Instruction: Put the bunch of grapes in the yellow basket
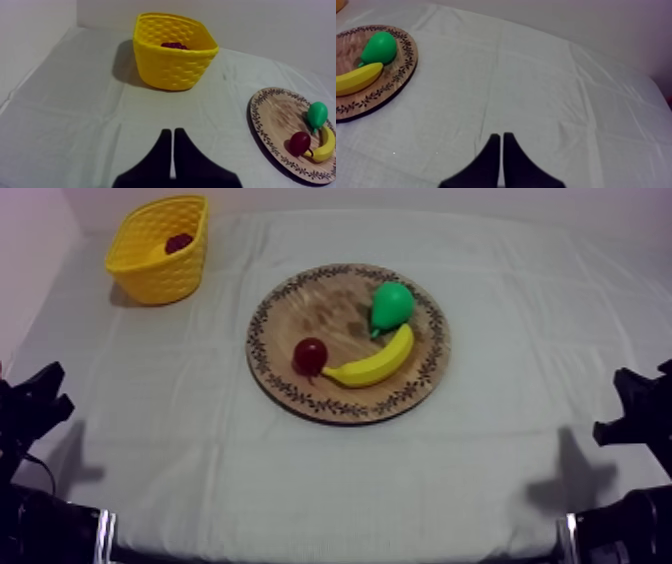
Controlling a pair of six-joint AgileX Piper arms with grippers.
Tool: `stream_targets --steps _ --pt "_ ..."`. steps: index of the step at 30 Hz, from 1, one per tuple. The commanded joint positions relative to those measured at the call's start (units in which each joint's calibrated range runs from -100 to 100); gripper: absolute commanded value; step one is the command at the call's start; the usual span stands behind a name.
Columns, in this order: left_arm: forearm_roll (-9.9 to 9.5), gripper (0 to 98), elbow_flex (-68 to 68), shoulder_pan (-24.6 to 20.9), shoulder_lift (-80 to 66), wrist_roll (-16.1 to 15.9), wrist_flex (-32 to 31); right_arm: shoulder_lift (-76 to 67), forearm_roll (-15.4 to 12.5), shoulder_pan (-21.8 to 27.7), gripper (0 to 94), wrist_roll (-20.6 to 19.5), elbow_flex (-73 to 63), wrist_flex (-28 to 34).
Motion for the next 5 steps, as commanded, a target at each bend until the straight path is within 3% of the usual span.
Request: stream_targets --steps 1,5 --pt "-0.03 0.1 0.0 0.0 0.0 0.0 0.0 0.0 0.0 0.0 0.5 0.0 0.0 0.0" --pt "-0.03 0.1 0.0 0.0 0.0 0.0 0.0 0.0 0.0 0.0 0.5 0.0 0.0 0.0"
